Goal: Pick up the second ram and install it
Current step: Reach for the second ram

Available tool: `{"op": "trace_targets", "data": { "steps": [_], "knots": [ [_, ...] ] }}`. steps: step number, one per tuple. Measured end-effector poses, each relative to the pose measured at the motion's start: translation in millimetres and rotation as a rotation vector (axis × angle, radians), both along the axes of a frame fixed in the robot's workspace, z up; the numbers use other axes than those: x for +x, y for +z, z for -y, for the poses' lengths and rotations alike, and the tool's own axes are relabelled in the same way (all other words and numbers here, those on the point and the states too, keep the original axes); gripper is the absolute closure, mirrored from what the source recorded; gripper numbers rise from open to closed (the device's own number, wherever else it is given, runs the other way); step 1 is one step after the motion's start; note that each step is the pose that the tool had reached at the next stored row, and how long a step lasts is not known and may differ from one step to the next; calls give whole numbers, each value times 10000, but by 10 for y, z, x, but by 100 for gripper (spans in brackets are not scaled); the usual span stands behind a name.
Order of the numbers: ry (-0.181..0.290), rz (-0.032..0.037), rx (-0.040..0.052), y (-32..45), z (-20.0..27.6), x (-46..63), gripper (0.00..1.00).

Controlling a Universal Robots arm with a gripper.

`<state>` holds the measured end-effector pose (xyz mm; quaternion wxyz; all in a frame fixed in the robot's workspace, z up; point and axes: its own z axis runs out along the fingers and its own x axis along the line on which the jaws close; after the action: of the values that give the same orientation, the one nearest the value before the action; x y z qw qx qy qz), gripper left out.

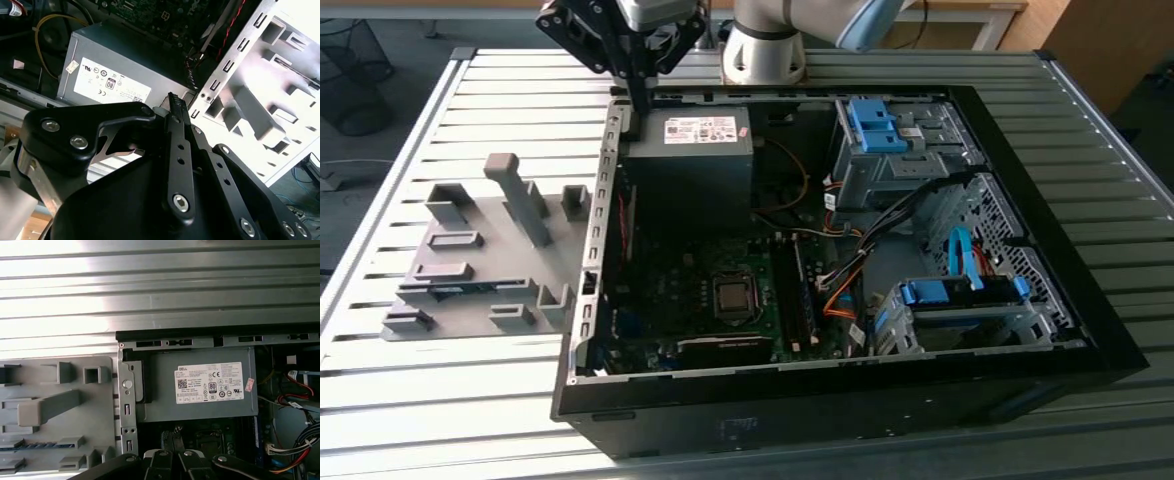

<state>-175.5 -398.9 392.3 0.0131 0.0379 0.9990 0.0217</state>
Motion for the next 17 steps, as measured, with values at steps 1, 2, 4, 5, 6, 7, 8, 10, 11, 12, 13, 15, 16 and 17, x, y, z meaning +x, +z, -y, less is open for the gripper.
{"op": "trace_targets", "data": {
  "steps": [1, 2, 4, 5, 6, 7, 8, 10, 11, 12, 13, 15, 16, 17],
  "knots": [
    [0, 0, 0, 0, 0, -6, 89],
    [0, 0, 0, 0, 0, -14, 89],
    [0, 0, -1, 0, 0, -27, 89],
    [1, 0, -1, 0, 0, -35, 89],
    [0, 0, 0, 0, 0, -43, 89],
    [0, 0, 0, 0, 0, -53, 89],
    [0, 0, 0, -1, 0, -64, 89],
    [0, 0, -1, -1, 0, -89, 89],
    [0, 0, -1, -1, 0, -101, 89],
    [-1, 0, 0, -1, 0, -113, 89],
    [-1, 0, 0, -1, 0, -125, 89],
    [0, 0, 0, -1, 0, -149, 89],
    [0, 1, 1, -2, 0, -161, 89],
    [1, 0, 0, -1, 0, -173, 89]
  ]
}}
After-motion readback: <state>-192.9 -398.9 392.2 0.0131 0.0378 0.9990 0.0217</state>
